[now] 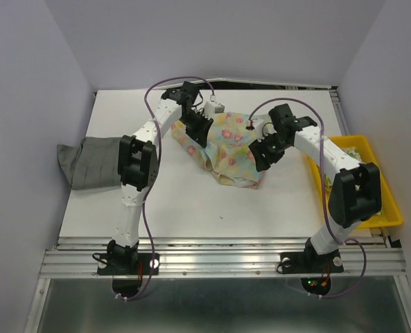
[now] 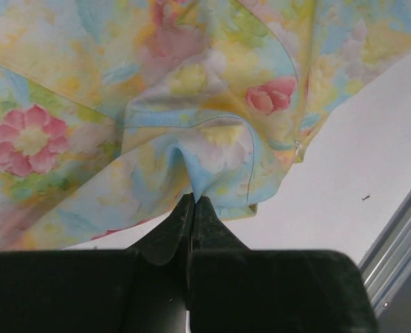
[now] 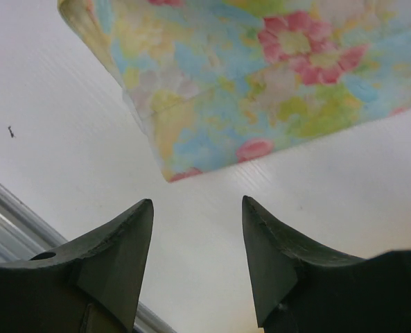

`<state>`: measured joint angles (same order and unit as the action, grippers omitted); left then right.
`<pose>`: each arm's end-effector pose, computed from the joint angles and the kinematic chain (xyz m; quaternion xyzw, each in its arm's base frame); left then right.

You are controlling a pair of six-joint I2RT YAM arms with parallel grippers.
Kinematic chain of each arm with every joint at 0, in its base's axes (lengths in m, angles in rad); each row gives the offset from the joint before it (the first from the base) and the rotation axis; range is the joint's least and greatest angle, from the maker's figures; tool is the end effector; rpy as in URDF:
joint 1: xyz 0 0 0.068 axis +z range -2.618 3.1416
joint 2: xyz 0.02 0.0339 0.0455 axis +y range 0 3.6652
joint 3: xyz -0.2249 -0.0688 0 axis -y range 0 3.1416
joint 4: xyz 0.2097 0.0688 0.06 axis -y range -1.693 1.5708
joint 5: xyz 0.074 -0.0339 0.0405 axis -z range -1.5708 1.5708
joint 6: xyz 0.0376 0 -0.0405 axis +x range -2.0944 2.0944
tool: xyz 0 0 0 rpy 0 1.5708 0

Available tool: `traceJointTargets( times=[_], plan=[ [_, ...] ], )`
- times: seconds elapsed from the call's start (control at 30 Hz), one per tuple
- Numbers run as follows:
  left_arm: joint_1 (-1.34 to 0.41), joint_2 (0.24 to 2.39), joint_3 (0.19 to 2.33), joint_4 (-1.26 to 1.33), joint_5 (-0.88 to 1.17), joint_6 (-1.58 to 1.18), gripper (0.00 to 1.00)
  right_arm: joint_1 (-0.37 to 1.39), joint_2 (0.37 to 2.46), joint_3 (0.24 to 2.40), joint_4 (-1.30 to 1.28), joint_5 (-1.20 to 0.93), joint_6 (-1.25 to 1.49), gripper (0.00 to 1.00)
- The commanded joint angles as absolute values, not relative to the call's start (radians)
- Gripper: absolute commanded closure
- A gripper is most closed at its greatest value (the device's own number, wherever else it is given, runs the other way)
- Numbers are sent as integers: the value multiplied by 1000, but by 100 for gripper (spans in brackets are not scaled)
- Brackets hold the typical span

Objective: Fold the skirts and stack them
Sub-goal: Flatten the skirt out

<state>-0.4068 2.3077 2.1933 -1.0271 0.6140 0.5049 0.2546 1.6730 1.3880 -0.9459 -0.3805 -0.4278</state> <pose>0.3862 -0.1900 0.2205 0.4678 0.8079 -0.2850 0.2173 0.2843 0.0884 0.2332 -0.3540 0.9013 0.1713 0.1816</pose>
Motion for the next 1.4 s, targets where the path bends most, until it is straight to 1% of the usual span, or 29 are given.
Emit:
traceJointTargets(
  times=[0.0,0.17,0.2,0.27,0.3,0.4,0.47,0.5,0.53,0.7,0.9,0.97,1.0,1.07,1.1,1.17,1.27,1.37],
  plan=[
    [-416,2306,2217,-1048,681,480,100,374,1693,1339,-750,-257,-390,38],
    [-414,2303,2217,-1055,725,480,100,491,1713,1345,-602,-184,-292,27],
    [-402,2299,2218,-1069,806,509,100,506,1713,1339,-577,-157,-266,27],
    [-388,2293,2223,-1119,906,546,100,528,1720,1336,-536,-144,-246,27],
    [-382,2277,2211,-1121,989,560,100,537,1721,1335,-503,-150,-226,26],
    [-361,2226,2163,-1123,1080,589,100,563,1739,1341,-491,-210,-200,25],
    [-345,2209,2148,-1123,1115,586,100,575,1759,1335,-494,-228,-192,25],
    [-342,2195,2132,-1123,1132,586,100,590,1763,1325,-482,-233,-192,22],
    [-334,2184,2126,-1123,1135,587,100,606,1764,1300,-471,-226,-192,21],
    [-302,2155,2050,-1124,1238,595,100,615,1773,1240,-365,-187,-176,21],
    [-261,2125,1990,-1124,1328,589,100,655,1779,1163,-243,-94,-158,20],
    [-250,2114,1970,-1126,1333,595,100,655,1766,1129,-212,-10,-153,26],
    [-241,2109,1964,-1126,1336,600,100,655,1758,1117,-198,80,-152,28],
    [-230,2100,1947,-1126,1342,603,100,655,1732,1091,-166,144,-158,33],
    [-219,2094,1942,-1126,1338,610,100,655,1721,1069,-155,199,-156,38],
    [-204,2080,1937,-1124,1324,618,100,655,1692,1052,-153,257,-156,43],
    [-184,2066,1933,-1124,1305,626,100,646,1657,1042,-153,288,-155,44],
    [-164,2048,1924,-1124,1275,637,100,606,1628,1032,-155,334,-156,51]
  ],
)
